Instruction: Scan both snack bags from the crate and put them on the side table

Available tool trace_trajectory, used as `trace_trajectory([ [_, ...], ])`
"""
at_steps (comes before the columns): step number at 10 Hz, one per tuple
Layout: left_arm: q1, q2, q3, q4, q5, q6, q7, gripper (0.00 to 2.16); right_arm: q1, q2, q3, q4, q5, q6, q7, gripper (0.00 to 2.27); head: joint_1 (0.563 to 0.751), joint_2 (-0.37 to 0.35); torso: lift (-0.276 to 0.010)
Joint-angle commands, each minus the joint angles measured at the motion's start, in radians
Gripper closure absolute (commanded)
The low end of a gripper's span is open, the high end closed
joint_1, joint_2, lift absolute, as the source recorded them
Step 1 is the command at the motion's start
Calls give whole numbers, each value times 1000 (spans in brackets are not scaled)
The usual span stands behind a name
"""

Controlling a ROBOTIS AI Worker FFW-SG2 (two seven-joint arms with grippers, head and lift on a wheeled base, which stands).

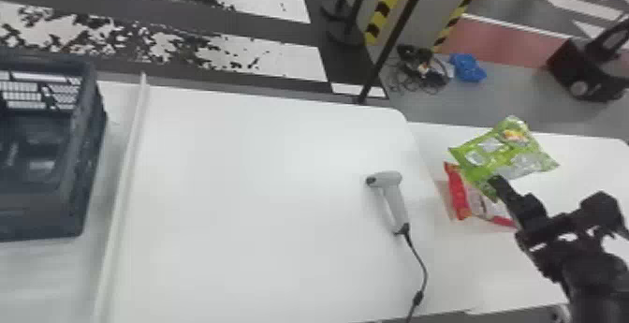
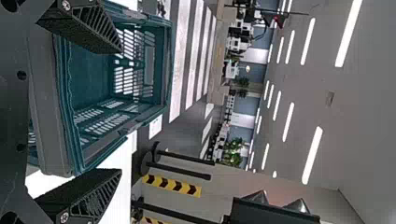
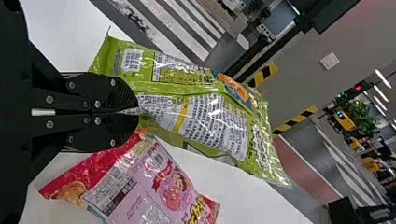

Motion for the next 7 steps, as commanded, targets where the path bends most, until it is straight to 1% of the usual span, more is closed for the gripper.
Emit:
trace_trajectory([
  [1, -1, 2, -1, 0, 6, 0, -1, 87, -36, -41, 30, 127, 11, -82, -11, 1706, 695, -350, -87],
  [2, -2, 3, -1, 2, 7, 0, -1, 87, -41, -55, 49, 166, 13, -115, -14, 853, 695, -350, -87],
  [3, -2, 5, -1, 3, 9, 0, -1, 87, -41, -58, 70, 176, 25, -125, -40, -2, 695, -350, -87],
  [4, -2, 5, -1, 3, 9, 0, -1, 87, -40, -55, 76, 174, 28, -146, -49, -2, 695, -350, -87],
  [5, -2, 5, -3, 2, 9, 0, -1, 87, -30, -53, 78, 165, 26, -171, -49, 46, 695, -350, -87],
  [6, -2, 5, -1, 2, 9, 0, -1, 87, 5, -32, 79, 88, 23, -189, -72, 56, 695, -350, -87],
  [7, -1, 5, 0, 2, 10, 0, -1, 87, 63, 10, 91, -30, 26, -256, -101, 56, 695, -350, -87],
])
